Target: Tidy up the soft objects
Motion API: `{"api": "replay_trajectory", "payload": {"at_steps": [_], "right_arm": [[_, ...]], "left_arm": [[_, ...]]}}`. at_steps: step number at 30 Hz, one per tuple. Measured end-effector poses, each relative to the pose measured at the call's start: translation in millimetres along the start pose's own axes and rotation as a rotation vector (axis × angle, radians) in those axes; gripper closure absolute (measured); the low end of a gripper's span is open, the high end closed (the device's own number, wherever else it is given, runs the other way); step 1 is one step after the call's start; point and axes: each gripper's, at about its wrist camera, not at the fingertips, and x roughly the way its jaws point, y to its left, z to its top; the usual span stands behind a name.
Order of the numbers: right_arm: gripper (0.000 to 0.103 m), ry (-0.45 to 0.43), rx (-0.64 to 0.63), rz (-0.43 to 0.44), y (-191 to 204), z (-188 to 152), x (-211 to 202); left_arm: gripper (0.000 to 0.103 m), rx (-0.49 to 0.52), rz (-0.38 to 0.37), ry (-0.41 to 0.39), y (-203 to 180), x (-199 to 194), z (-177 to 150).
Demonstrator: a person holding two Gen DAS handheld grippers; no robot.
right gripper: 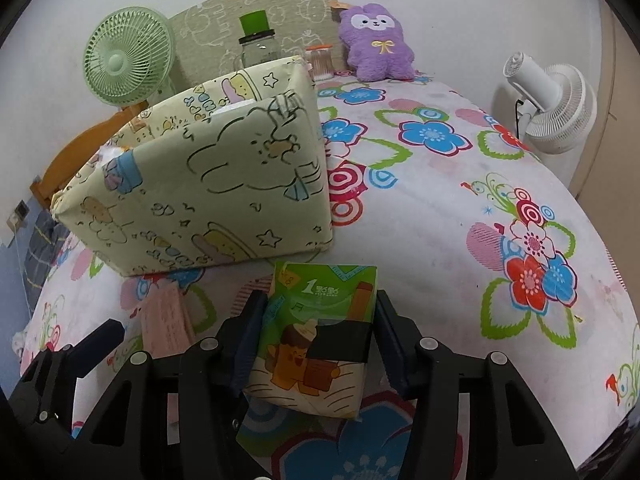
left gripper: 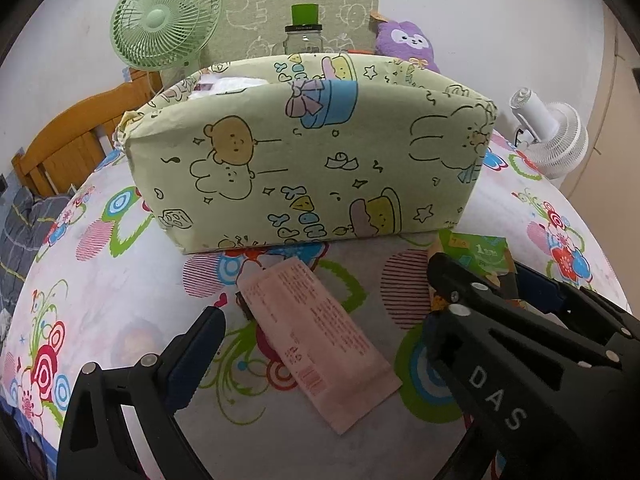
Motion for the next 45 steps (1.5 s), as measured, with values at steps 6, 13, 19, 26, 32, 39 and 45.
{"api": "replay_trajectory", "payload": {"at_steps": [6,13,19,26,32,39,45], "right_arm": [[0.047,-0.002,-0.001,0.002,0.0,2.2,2.7],[0.047,0.001,-0.010,0.006,5.6,2.8,4.8],[0.047,0.010,-0.021,0.019,13.3,0.3,4.1],[0.047,0.008,-0.034,0.017,21.3,-4.6,-3.3],[0.047,-0.018,-0.050,0.016,29.5,-7.9,-18.6],[0.047,-0.058,-0.061,0.021,35.9,-8.0,-40.4],[0.047,-0.093,-0.060,0.029,38.4,-7.0,-59.9]], "left_arm": [[0.021,-0.026,-0.004,0.012,4.8,4.5,1.3],[0.035,-0.023,-0.007,-0.003,5.3,1.9,0.2],[0.060,-0.015,-0.024,-0.015,7.3,-3.9,-3.3],[0.063,-0.032,-0.040,-0.017,15.0,-11.9,-9.4],[0.063,-0.038,-0.042,-0.046,20.1,-28.8,-12.5],[0.063,-0.041,-0.041,-0.087,22.8,-49.6,-11.7],[0.063,-0.041,-0.039,-0.122,20.7,-67.6,-9.2]]}}
